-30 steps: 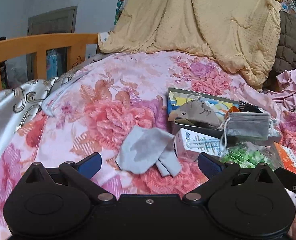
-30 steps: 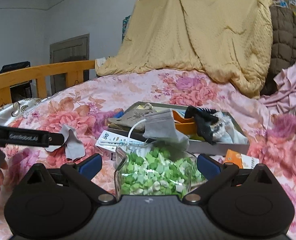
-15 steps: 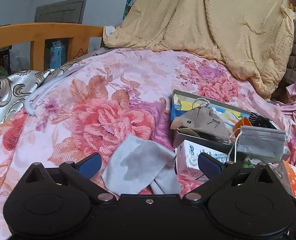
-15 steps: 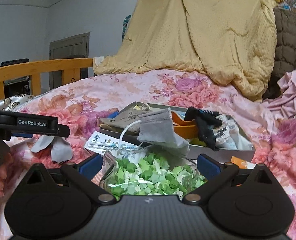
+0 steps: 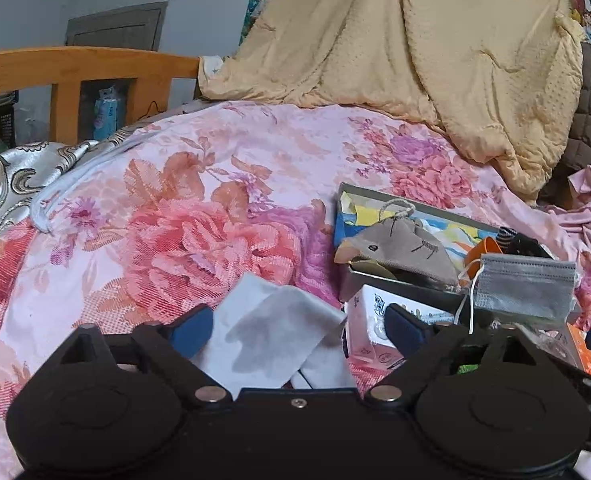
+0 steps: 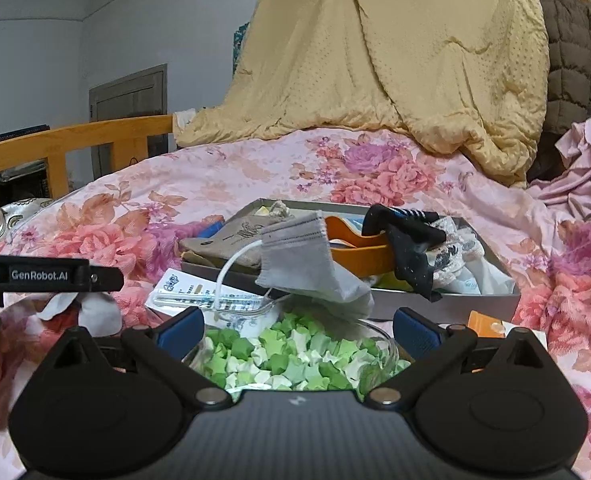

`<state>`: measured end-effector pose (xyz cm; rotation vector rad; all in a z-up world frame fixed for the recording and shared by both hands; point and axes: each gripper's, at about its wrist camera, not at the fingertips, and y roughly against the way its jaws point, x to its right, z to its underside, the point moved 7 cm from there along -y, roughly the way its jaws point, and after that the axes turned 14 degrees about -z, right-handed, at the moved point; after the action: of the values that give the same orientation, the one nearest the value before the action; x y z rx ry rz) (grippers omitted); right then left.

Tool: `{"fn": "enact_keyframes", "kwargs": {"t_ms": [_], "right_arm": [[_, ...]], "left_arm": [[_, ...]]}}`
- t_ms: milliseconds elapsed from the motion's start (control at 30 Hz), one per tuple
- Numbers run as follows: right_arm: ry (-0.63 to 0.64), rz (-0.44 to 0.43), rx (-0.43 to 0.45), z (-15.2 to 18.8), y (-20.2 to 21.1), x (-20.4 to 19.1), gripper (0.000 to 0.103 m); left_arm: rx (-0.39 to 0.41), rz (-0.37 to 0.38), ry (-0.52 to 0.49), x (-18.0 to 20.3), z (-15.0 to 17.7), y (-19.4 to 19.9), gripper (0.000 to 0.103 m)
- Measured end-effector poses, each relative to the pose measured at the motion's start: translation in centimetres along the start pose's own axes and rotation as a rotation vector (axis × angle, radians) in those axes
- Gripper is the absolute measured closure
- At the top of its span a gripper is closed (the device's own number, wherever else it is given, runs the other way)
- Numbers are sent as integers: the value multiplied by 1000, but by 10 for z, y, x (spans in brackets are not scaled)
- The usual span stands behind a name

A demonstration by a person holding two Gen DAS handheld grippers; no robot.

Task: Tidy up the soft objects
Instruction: 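Grasp the grey cloth with the left tool while the right tool grasps the grey mask, then lift the grey cloth and grey mask and carry them over the tray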

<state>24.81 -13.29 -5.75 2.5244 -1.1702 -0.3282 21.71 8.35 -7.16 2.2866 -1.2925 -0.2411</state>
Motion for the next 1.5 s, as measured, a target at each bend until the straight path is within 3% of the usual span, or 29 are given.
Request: {"fn": "enact_keyframes", "kwargs": {"t_ms": [167,300,567,800,1067,1167,1500], "right_arm": [[8,11,21,-5,-2,5,0],[19,16,48,-12,-3,7,1],[41,-6,66,-22,-13,8,14],[76,-47,54,-24,-23,0,33],[106,-63,10,-22,-29,-8,79],[131,-71,3,-22,-28,-13,90],[142,-85,39,-35,-15,-18,100]], "left_arm": [[5,8,9,2,3,-1,29],[17,11,-9,5,5,0,49],[19,3,-12,6,7,-2,62],[32,-4,-18,6,7,-1,71],[47,4,-28,8,3,2,85],[78,20,-30,11,1,9,89],[113,63,-59,28,-13,29,90]]}}
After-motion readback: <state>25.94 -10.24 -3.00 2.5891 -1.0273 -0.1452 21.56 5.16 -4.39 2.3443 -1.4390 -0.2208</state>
